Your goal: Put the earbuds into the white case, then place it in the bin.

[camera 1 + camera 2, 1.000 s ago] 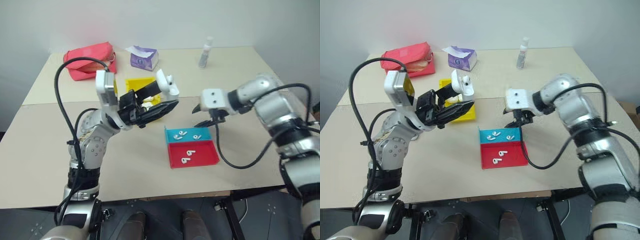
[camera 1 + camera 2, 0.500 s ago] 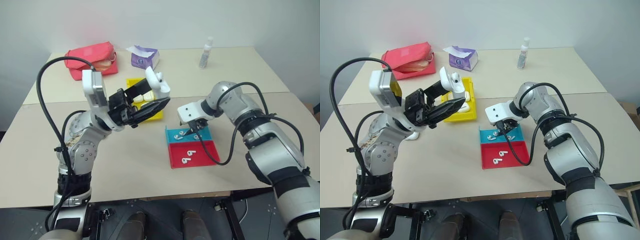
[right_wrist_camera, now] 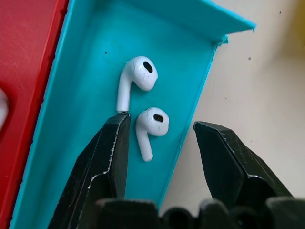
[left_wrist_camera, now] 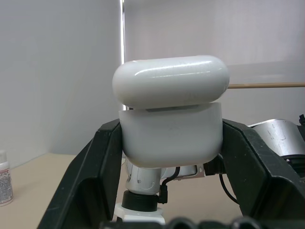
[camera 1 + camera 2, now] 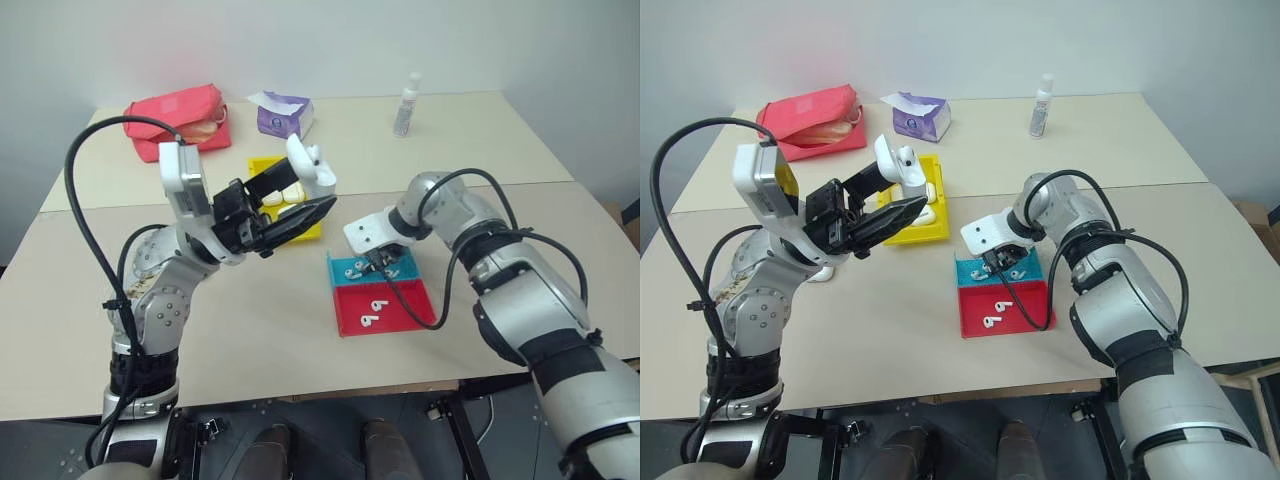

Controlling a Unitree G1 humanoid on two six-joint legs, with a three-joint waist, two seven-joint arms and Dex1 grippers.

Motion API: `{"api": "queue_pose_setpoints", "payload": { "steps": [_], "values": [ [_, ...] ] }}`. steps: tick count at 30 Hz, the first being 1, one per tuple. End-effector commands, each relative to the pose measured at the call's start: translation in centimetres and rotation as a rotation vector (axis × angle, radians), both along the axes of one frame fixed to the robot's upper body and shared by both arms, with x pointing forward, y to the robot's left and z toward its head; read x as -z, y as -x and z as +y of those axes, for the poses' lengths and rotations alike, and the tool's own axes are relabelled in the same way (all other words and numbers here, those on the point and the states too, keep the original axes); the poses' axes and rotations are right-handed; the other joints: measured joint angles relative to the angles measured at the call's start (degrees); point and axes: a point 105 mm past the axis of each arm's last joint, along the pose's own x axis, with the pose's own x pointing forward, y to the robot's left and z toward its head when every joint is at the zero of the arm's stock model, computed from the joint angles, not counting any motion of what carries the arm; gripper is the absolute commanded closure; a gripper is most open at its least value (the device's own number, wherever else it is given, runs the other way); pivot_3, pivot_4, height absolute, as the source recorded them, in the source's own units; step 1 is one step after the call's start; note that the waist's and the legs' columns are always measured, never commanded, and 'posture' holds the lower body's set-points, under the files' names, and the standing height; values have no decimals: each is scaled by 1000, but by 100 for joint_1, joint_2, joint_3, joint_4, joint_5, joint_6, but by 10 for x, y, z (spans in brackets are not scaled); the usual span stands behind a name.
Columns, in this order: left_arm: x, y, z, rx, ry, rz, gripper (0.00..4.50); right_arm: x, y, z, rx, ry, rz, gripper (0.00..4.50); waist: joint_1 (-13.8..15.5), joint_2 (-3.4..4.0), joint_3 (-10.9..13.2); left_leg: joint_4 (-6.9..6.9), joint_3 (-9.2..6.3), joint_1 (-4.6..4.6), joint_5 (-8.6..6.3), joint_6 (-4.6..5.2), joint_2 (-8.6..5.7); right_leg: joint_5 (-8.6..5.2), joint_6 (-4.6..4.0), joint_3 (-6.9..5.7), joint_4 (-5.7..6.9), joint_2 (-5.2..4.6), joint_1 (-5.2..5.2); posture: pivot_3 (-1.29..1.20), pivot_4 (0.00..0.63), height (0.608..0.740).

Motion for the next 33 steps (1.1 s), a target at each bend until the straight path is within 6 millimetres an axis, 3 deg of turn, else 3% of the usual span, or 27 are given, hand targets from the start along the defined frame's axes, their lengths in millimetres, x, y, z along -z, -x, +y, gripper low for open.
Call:
{"api": "queue_pose_setpoints", "payload": {
  "steps": [1, 6, 9, 14, 20, 24, 28, 31, 33],
  "values": [
    [-9, 10, 1, 5, 10, -51, 1705, -8, 0, 3, -27, -5, -22, 1945, -6, 0, 0, 0, 0, 0, 0, 0, 0, 0, 0, 0, 0, 0, 0, 0, 150, 740],
    [-9, 11, 2, 2, 6, -49, 1705, -4, 0, 2, -26, 7, -12, 1945, -20, 1, 0, -1, 0, 4, 0, -1, 0, 0, 0, 0, 2, 0, 2, 0, 150, 740],
    [-9, 10, 2, 1, 5, -49, 1705, -1, 2, 1, -29, 7, 3, 2482, -23, 1, 0, -1, 0, 7, 0, -1, 1, 0, 0, 0, 2, 1, 3, 0, 150, 740],
    [-9, 10, 2, 1, 0, -47, 1705, 3, 6, 3, -21, -9, 50, 3908, -30, 1, 0, -2, 0, 8, 0, -1, 1, 0, 0, 0, 2, 1, 4, 0, 150, 740],
    [-9, 9, 1, 11, -5, -44, 1705, 4, 6, -1, 19, -40, 66, 3907, -33, 2, -1, -2, 0, 9, -1, -2, 1, 0, 0, 0, 2, 1, 5, 0, 150, 740],
    [-9, 8, -1, 33, -4, -41, 1705, -7, 1, -13, 90, -105, 47, 3907, -11, 2, -1, -2, 0, 8, -1, -2, 1, 0, 0, -1, 2, 1, 5, 0, 150, 740],
    [-13, 4, -7, 70, 4, -47, 1705, -34, -4, -27, 205, -282, -22, 3907, 11, 1, 0, -1, -2, 4, -1, -2, 0, 0, 0, -3, 0, 0, 2, 0, 150, 740],
    [-16, 2, -11, 95, 19, -50, 1705, -60, 7, -36, 274, -476, -36, 3907, 41, 1, -1, -2, -3, -3, -1, -2, 0, 0, 0, -4, 0, 0, -2, 0, 150, 740],
    [-16, 0, -13, 112, 23, -53, 1705, -81, 25, -42, 309, -650, -24, 3907, 90, 1, 0, -1, -3, -11, -1, -1, 1, 0, 0, -6, -1, -1, -4, 0, 150, 740]
  ]
}}
